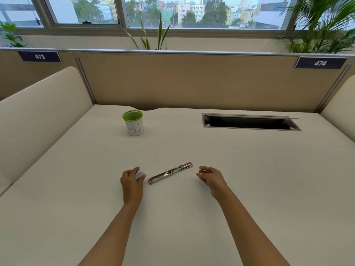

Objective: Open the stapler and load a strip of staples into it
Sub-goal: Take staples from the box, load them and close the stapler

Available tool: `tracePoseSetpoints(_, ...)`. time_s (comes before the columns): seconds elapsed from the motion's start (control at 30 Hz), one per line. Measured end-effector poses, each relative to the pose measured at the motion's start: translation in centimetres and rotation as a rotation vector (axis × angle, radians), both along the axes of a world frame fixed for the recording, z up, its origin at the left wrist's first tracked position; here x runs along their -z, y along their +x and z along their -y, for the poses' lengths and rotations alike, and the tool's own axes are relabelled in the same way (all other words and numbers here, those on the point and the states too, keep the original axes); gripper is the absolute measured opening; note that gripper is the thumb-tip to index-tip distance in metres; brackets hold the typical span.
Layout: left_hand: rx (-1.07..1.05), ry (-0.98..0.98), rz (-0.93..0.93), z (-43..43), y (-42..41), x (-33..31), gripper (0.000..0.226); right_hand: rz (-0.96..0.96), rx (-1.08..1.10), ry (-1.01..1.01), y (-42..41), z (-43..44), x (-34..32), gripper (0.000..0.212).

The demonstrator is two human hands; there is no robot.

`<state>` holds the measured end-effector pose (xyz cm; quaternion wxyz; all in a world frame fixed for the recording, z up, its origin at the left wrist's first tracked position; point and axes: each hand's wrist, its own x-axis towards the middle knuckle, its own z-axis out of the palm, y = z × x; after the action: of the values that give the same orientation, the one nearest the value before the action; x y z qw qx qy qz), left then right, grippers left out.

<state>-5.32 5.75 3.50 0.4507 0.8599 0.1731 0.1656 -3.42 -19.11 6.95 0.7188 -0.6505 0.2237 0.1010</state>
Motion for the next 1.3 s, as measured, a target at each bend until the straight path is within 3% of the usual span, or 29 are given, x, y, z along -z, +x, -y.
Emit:
tracePoseSetpoints(0.23,-0.191,0.116,-0.065,-1.9,-1.6,1.5,0.035,-0.086,0.074,0.036,0.0,-0.4,0.3,0.034)
tracePoseSetpoints(0.53,-0.182,0.340,-0.089,-1.2,-1.3,1.1,0.044,-0.056,0.066,0.075,-0.6,-0.2,0.2,0.037)
tracePoseSetpoints(0.7,0.050,0.403,0.061,1.6,0.6,-0.7,0.037,-0.004,0.091,0.172,-0.5,-0.1,-0.3,0.031)
tracePoseSetpoints(0.9,0.437,0.499,-0.035,5.9,2.8,-0.6,0.041,0.016,0.080,0.153,0.2,-0.5,0.0,0.027)
tracePoseSetpoints(1.07,0.465,0.522,-0.096,7.3,3.4,0.2,0.038,0.029,0.058,0.053,0.7,-0.4,0.2,0.023)
tracePoseSetpoints(1.3,0.404,0.460,-0.036,7.4,3.6,0.6,0.024,0.026,0.062,-0.052,1.1,-0.4,0.5,0.016)
